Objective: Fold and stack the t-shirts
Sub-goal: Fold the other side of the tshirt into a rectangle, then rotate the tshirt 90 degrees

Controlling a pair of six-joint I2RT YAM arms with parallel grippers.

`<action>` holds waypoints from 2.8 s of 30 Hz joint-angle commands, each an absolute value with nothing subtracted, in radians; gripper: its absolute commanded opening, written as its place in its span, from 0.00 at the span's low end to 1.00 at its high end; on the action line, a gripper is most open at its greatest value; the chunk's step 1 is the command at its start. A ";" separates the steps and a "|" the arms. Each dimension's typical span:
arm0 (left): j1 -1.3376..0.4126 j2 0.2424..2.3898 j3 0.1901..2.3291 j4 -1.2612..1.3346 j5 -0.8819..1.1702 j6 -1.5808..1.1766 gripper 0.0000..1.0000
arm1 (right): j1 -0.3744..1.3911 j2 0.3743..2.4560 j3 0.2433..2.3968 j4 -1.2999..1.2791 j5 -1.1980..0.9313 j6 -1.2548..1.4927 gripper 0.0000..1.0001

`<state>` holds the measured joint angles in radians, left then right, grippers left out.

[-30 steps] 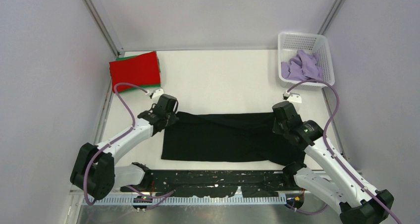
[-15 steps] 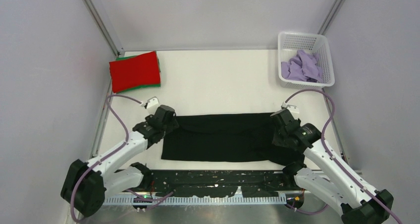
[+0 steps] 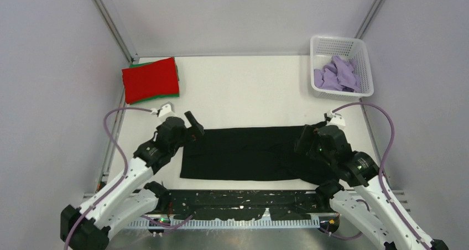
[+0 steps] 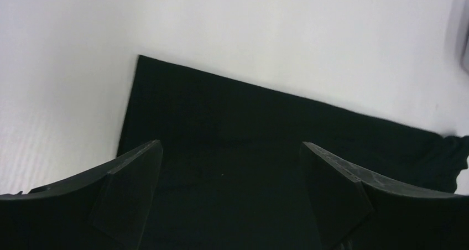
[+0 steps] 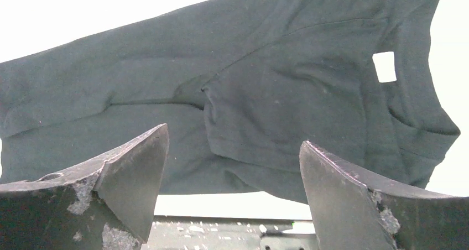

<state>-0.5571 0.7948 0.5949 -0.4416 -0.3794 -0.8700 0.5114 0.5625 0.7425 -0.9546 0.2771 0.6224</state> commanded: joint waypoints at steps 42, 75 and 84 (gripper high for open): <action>-0.796 1.229 0.468 -0.147 0.070 -1.053 1.00 | 0.341 2.414 1.958 -0.481 -0.263 0.573 0.95; -0.862 0.791 0.462 -0.551 -0.085 -0.849 1.00 | 0.430 1.769 1.546 -0.393 0.029 0.204 0.95; -0.813 0.762 0.367 -0.485 -0.005 -0.826 0.92 | 0.659 1.279 0.893 -0.324 0.109 0.418 0.96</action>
